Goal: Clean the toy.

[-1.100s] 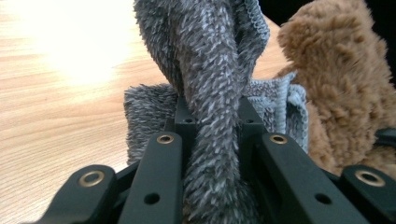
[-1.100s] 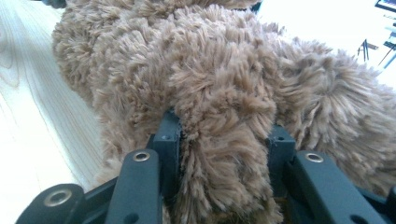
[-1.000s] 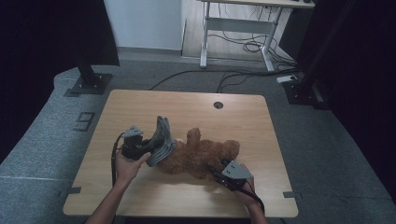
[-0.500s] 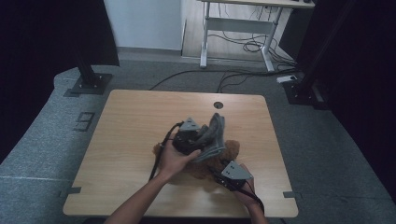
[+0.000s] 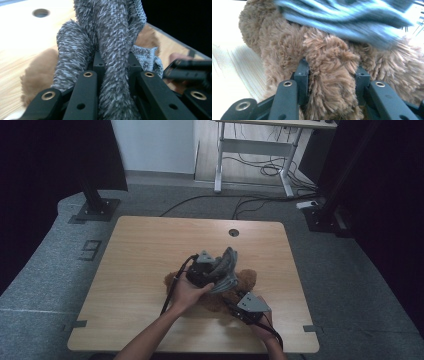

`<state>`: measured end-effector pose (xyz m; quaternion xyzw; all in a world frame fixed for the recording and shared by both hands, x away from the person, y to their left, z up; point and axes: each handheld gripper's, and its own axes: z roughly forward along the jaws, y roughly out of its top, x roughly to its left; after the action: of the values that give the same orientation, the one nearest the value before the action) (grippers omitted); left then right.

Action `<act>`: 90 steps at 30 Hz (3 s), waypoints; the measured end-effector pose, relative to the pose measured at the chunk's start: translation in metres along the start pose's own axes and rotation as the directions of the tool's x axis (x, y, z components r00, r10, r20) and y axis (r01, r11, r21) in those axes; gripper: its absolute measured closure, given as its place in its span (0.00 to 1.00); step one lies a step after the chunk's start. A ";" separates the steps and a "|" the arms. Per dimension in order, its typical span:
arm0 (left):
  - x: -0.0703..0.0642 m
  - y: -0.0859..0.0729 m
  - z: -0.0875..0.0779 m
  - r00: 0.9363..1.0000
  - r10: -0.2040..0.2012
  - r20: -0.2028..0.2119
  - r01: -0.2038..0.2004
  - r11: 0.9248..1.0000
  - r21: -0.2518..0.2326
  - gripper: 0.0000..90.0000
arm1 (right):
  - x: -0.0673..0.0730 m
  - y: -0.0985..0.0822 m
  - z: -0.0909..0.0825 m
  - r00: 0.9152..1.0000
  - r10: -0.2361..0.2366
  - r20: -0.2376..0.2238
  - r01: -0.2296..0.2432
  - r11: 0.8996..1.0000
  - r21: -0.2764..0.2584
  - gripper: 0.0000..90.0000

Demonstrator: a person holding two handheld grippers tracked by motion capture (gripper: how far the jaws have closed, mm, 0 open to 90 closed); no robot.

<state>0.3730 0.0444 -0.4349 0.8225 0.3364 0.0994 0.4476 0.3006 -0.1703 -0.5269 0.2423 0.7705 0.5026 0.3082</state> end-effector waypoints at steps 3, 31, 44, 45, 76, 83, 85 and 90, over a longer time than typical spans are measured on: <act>0.016 -0.014 -0.019 0.999 -0.020 -0.031 0.020 1.000 -0.024 0.84 | -0.002 -0.001 0.000 1.000 0.014 -0.001 -0.014 1.000 -0.002 0.66; 0.091 -0.092 -0.095 0.964 -0.258 -0.063 0.248 0.959 -0.137 0.84 | 0.001 -0.001 0.000 1.000 0.006 0.007 -0.006 1.000 -0.008 0.66; 0.060 -0.037 -0.036 0.988 -0.154 -0.011 0.154 0.988 -0.007 0.83 | -0.001 -0.002 -0.001 1.000 0.004 0.003 -0.004 1.000 -0.009 0.63; 0.056 -0.039 -0.035 0.990 -0.142 -0.018 0.142 0.990 -0.009 0.83 | -0.002 -0.003 -0.002 1.000 0.006 -0.002 -0.006 1.000 -0.009 0.62; 0.030 -0.100 -0.068 0.991 -0.109 0.073 0.117 0.987 -0.108 0.85 | -0.023 0.069 -0.002 0.973 0.166 -0.159 -0.136 0.973 0.186 0.19; 0.024 -0.106 -0.072 0.988 -0.099 0.118 0.110 0.989 -0.094 0.84 | -0.002 0.033 -0.016 0.962 0.192 -0.194 -0.146 0.963 0.228 0.18; 0.022 -0.109 -0.072 0.987 -0.096 0.126 0.109 0.989 -0.101 0.84 | 0.006 0.023 -0.017 0.964 0.186 -0.189 -0.139 0.962 0.234 0.19; 0.023 -0.108 -0.069 0.989 -0.096 0.117 0.108 0.989 -0.105 0.84 | 0.017 0.009 -0.017 0.981 0.152 -0.119 -0.126 0.972 0.197 0.27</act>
<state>0.3083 0.1455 -0.4843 0.7824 0.3465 0.0489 0.5151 0.2776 -0.1657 -0.5170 0.2897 0.8146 0.4629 0.1956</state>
